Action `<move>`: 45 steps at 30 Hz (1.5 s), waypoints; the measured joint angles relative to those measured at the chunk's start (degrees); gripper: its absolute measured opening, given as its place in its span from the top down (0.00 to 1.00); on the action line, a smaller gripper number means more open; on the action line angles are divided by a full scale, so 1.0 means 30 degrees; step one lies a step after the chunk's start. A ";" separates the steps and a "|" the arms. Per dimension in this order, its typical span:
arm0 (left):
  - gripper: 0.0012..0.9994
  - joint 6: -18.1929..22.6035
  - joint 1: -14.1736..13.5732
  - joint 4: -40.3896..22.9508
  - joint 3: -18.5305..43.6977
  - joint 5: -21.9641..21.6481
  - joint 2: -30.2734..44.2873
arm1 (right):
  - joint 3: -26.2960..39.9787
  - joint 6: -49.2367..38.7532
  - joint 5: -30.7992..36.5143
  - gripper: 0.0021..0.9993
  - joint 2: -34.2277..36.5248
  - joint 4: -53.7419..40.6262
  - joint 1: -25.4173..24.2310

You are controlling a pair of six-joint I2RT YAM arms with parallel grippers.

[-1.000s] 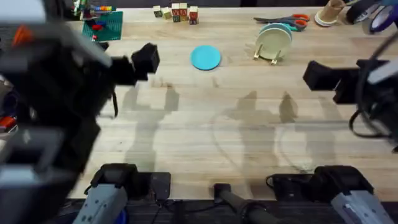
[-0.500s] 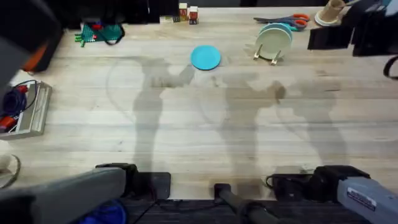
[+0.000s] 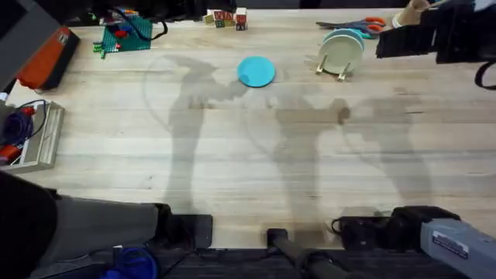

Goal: Pick up the plates from the table one by one and place each into a slot on the dish rack.

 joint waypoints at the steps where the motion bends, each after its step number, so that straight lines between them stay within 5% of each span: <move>1: 0.01 -0.0393 0.0000 -0.0014 0.0000 0.0144 0.0000 | 0.0000 0.0000 -0.0018 0.01 0.0000 0.0002 0.0000; 11: 0.07 -0.3456 0.0000 -0.0269 0.0007 0.0787 0.0000 | 0.0000 0.0000 -0.0069 0.00 0.0000 -0.0011 0.0000; 14: 0.42 -0.3755 -0.0002 -0.0274 0.0007 0.0857 0.0000 | 0.0000 -0.0006 -0.0069 0.00 0.0000 -0.0004 0.0000; 17: 0.89 -0.3807 0.0000 -0.0269 0.0007 0.0863 0.0000 | 0.0000 0.0000 -0.0069 0.00 0.0000 0.0162 0.0000; 18: 0.94 -0.3807 0.0000 -0.0261 0.0007 0.0868 0.0000 | 0.0000 -0.0006 -0.0069 0.00 0.0001 0.0254 0.0000; 31: 0.96 -0.3875 -0.0007 -0.0269 0.0007 0.1349 0.0000 | 0.0000 -0.0003 -0.0069 0.00 0.0000 0.0295 0.0000; 45: 0.96 -0.2606 -0.0007 -0.0229 0.0058 0.4512 0.2669 | 0.0000 0.0000 -0.0069 0.00 0.0000 0.0295 0.0000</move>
